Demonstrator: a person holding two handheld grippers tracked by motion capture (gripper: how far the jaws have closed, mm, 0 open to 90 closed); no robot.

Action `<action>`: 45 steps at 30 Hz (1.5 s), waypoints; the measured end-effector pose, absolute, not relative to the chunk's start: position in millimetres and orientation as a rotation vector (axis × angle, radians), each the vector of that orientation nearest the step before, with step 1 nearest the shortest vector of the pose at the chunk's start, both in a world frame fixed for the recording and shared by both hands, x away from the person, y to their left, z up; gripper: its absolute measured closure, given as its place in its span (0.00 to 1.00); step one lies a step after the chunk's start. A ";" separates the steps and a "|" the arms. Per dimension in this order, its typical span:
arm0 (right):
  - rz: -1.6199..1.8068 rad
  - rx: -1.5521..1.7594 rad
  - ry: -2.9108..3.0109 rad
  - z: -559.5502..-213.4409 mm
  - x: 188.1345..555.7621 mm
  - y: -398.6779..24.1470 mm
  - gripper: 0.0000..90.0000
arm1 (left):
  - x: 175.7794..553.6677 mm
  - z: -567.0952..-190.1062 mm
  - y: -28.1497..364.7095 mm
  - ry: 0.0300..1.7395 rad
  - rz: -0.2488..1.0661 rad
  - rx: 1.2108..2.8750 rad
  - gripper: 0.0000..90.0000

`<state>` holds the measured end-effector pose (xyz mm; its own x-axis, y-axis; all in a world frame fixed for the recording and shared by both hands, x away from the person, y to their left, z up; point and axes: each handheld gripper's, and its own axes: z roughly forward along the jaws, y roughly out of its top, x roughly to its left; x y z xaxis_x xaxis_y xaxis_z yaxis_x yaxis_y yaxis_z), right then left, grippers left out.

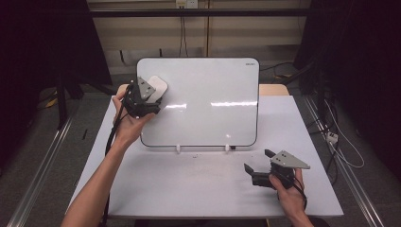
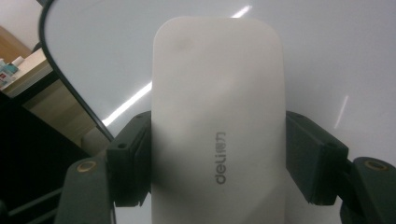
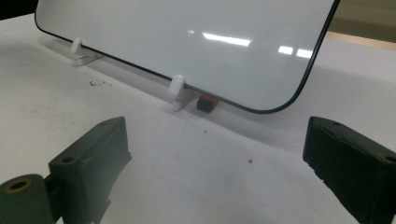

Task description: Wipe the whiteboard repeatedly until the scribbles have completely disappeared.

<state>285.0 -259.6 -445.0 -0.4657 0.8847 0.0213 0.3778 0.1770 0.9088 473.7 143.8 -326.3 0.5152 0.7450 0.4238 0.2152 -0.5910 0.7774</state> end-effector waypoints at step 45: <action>1.258 1.180 1.935 -445.1 286.5 -259.2 0.08 | 489.3 -306.2 114.2 0.757 1.001 2.099 0.35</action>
<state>286.5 -259.2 -445.1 -0.4687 0.8831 0.0195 0.3766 0.1798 0.9088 489.3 114.2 -306.2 0.5343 0.7321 0.4226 0.2072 -0.5982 0.7741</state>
